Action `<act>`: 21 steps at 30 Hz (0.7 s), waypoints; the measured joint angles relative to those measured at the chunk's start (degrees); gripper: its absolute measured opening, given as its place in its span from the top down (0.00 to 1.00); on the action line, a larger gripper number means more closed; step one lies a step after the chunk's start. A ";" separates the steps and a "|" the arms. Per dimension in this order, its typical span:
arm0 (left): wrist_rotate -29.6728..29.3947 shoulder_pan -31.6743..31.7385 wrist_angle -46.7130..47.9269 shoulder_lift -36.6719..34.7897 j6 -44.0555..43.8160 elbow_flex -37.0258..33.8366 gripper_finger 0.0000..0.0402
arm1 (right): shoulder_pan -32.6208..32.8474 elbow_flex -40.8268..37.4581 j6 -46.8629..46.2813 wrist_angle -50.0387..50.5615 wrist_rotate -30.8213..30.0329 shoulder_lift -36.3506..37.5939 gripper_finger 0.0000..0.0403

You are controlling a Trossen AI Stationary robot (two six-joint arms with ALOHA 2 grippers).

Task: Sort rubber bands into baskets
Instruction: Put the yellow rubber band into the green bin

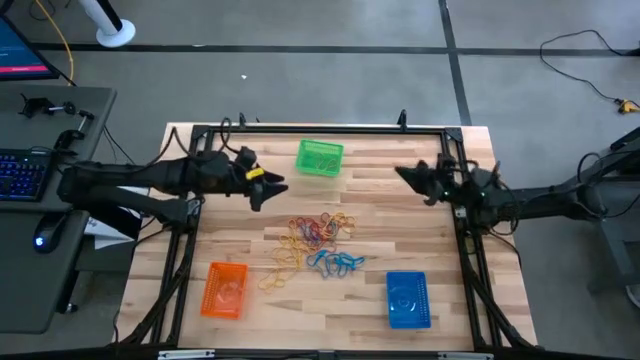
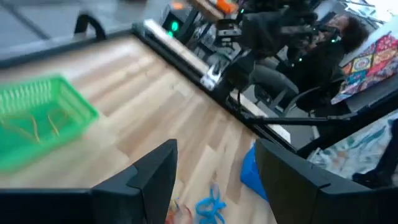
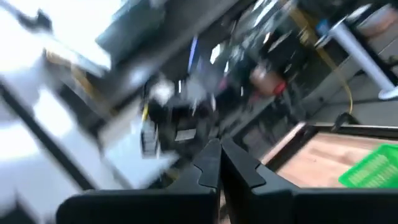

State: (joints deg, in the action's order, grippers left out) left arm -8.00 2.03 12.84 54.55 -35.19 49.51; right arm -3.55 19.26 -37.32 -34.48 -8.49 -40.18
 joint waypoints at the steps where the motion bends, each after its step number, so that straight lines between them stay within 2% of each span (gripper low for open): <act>1: 0.76 0.59 0.82 -0.91 1.43 0.03 0.48 | 0.84 4.39 2.84 4.88 1.89 -3.00 1.00; 4: 3.36 1.95 4.40 -3.81 4.12 0.03 0.48 | 3.53 16.31 10.59 23.80 5.98 -11.98 1.00; 8: 5.12 0.19 9.73 -7.02 5.32 -1.28 0.48 | 5.95 28.03 13.32 44.55 6.56 -22.90 1.00; 10: 5.26 -2.26 8.84 -8.98 4.12 -4.77 0.48 | 6.14 32.58 13.24 53.16 6.64 -28.15 1.00; 12: 5.18 -5.04 3.36 -10.86 1.76 -9.99 0.48 | 6.13 36.34 13.28 61.73 6.97 -33.28 1.00; 16: 4.99 -8.90 -10.18 -13.35 -3.53 -20.70 0.48 | 6.00 42.06 13.36 69.94 6.61 -43.66 0.99; 18: 4.70 -9.56 -13.07 -13.77 -5.74 -23.67 0.48 | 5.73 44.30 13.41 71.28 8.26 -49.02 0.96; 21: 4.47 -9.89 -13.72 -13.82 -5.74 -24.52 0.48 | 5.53 47.83 16.61 72.48 10.25 -56.27 0.86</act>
State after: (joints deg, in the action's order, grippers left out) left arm -3.53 -7.86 -0.87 40.73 -40.93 24.99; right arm 1.98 67.09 -20.71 38.00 1.76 -96.45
